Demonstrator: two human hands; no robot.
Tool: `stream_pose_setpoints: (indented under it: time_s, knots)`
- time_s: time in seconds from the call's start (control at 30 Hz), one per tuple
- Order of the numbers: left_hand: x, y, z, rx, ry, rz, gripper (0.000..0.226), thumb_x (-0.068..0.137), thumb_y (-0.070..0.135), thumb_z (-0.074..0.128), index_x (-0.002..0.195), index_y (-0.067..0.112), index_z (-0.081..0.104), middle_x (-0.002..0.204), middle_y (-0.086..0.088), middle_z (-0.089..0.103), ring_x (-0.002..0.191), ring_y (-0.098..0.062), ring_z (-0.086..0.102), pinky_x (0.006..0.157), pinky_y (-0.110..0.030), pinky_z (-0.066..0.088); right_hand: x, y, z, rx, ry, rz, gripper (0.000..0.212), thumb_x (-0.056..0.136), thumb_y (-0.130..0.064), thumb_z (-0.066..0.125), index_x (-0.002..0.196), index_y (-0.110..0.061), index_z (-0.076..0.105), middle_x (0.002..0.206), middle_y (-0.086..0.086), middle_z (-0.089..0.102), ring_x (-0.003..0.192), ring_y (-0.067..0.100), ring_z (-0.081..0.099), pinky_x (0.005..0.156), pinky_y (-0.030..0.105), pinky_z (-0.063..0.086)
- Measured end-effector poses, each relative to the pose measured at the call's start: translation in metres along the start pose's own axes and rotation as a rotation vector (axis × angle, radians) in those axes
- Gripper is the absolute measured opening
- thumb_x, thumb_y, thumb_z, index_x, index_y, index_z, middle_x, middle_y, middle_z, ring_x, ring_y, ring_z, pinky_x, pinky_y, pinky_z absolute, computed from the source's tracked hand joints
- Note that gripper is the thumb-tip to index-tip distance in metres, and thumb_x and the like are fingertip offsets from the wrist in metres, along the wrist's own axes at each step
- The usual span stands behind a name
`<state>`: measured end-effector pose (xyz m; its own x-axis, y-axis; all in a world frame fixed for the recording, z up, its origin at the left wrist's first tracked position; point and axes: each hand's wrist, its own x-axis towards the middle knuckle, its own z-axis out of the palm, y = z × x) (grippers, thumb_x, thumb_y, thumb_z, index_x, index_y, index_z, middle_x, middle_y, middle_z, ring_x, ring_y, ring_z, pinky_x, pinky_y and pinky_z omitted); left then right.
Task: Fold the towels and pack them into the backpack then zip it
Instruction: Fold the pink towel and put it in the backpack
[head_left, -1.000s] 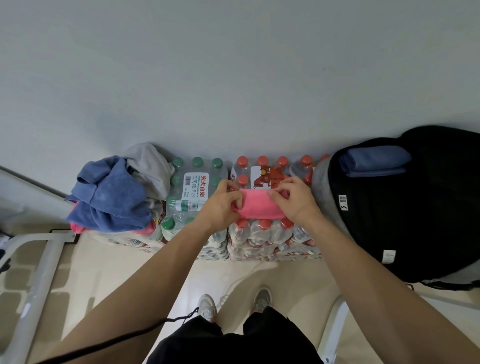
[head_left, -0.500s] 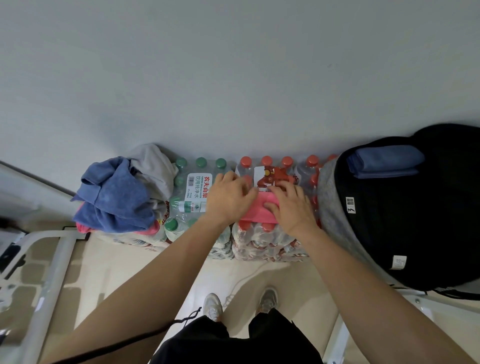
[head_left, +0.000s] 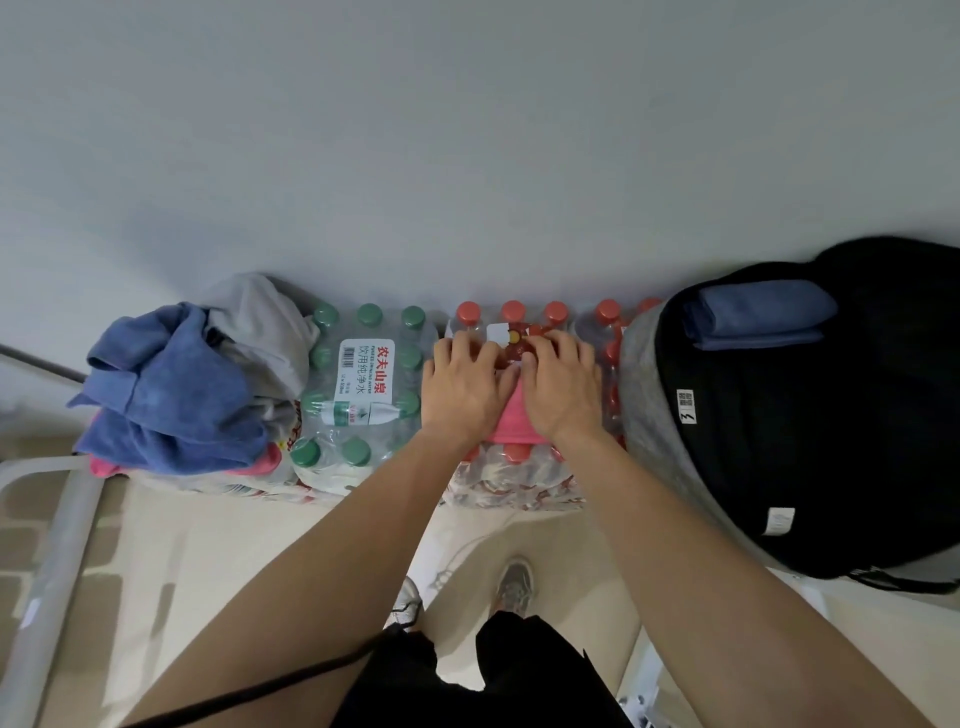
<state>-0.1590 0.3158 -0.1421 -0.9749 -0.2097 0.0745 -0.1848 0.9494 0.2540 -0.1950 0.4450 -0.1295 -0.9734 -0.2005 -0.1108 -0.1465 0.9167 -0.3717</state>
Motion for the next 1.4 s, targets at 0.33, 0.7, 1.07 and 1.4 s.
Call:
stream_pose_setpoints:
  time_s: [0.33,0.7,1.07,1.4]
  knots:
    - [0.003,-0.001,0.015,-0.083,0.028,-0.035,0.034,0.095,0.049,0.043,0.096,0.021,0.063,0.114,-0.005,0.053,0.105,-0.029,0.044,0.082,-0.041,0.044,0.003,0.01,0.024,-0.135,0.146,-0.004,0.04,0.098,-0.035,0.034,0.131,-0.026,0.055,0.138,0.004,0.05,0.125,0.027,0.043,0.1,0.046,0.044]
    - [0.003,-0.004,0.023,-0.151,0.084,-0.011,0.039,0.097,0.046,0.034,0.096,0.021,0.064,0.115,-0.003,0.054,0.107,-0.028,0.044,0.088,-0.039,0.042,0.002,0.014,0.032,-0.134,0.244,-0.049,0.04,0.098,-0.036,0.03,0.126,-0.025,0.056,0.135,0.003,0.052,0.122,0.027,0.045,0.096,0.046,0.045]
    - [-0.025,-0.045,-0.029,-0.008,-0.249,0.308,0.057,0.088,0.07,0.04,0.117,0.022,0.053,0.13,0.002,0.051,0.121,-0.022,0.043,0.101,-0.043,0.037,-0.048,0.004,-0.009,-0.147,-0.062,-0.188,0.047,0.098,-0.055,0.027,0.112,-0.02,0.055,0.109,-0.002,0.057,0.101,0.02,0.053,0.09,0.037,0.044]
    - [-0.015,0.027,-0.116,-0.288,-0.336,0.228,0.048,0.073,0.065,0.071,0.1,0.029,0.056,0.087,0.012,0.062,0.078,-0.01,0.06,0.07,-0.031,0.052,-0.082,0.033,-0.116,0.474,-0.163,0.048,0.041,0.075,-0.035,0.081,0.103,-0.037,0.052,0.102,-0.011,0.061,0.09,0.009,0.06,0.07,0.024,0.049]
